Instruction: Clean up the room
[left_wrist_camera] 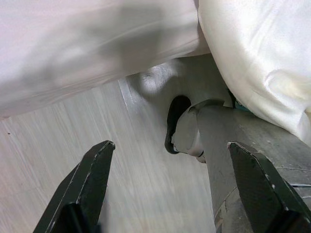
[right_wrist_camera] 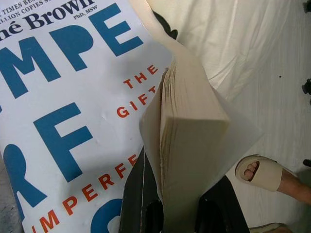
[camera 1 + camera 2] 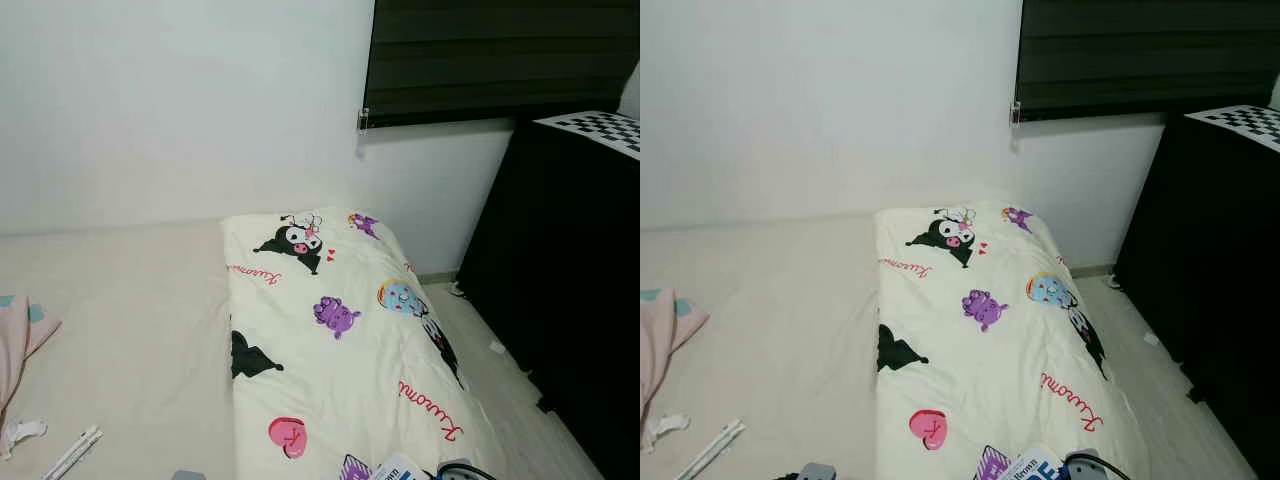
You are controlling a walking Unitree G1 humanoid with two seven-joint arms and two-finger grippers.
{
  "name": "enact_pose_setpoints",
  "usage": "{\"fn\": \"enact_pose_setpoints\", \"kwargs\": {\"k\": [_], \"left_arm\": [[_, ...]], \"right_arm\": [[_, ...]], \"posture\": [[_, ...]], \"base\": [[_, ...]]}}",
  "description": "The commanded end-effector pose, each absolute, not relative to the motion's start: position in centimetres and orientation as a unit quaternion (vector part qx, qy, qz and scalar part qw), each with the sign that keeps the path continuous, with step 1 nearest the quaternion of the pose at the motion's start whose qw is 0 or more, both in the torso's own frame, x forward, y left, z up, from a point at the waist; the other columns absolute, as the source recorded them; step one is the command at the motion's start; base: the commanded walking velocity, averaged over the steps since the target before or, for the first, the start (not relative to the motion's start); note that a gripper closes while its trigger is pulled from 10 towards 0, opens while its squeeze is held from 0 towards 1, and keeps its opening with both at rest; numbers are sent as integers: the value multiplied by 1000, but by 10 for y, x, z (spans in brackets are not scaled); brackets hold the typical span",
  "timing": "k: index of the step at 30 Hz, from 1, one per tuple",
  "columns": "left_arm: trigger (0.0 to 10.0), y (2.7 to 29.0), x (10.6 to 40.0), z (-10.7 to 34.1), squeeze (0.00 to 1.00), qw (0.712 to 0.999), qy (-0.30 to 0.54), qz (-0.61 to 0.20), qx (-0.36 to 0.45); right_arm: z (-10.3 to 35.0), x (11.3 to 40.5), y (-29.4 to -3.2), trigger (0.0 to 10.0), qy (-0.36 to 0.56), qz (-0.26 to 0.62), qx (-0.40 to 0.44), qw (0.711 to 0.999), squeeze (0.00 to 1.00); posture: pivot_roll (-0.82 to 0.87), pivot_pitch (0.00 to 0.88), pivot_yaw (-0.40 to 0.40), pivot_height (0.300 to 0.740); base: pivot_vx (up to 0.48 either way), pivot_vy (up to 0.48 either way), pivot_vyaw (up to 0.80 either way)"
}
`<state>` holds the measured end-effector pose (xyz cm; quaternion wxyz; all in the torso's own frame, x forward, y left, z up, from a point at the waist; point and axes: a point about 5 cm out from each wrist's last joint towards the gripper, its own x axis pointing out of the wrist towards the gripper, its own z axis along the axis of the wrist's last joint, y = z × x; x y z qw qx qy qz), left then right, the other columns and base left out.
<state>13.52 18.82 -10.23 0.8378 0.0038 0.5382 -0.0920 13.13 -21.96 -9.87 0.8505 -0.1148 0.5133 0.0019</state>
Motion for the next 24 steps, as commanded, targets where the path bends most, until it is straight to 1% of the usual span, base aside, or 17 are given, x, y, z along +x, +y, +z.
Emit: {"fn": "enact_pose_setpoints", "kwargs": {"k": [1,6,7,12,16,24], "left_arm": [[10000,185,135,-103,0,835,541,-99,9],[10000,189,132,-103,0,833,544,-100,14],[10000,190,131,-103,0,832,545,-100,16],[10000,192,132,-103,0,832,545,-103,20],[10000,193,141,-100,0,835,539,-107,21],[10000,192,142,-99,0,836,537,-109,22]], "right_arm": [[-110,106,-207,10000,563,26,-107,819,0],[-112,101,-202,10000,567,34,-102,817,0],[-112,100,-201,10000,568,37,-100,816,0],[-113,97,-197,10000,570,42,-97,815,0],[-114,98,-192,10000,570,47,-92,815,0],[-114,100,-191,10000,570,47,-90,816,0]], "posture": [[-61,0,-17,740],[-59,0,-6,740],[-58,0,-5,740],[-51,0,-4,740],[-41,0,0,740],[-41,0,2,740]], "base": [[0,0,0],[0,0,0],[0,0,594],[0,0,800],[0,0,800],[0,0,800]]}}
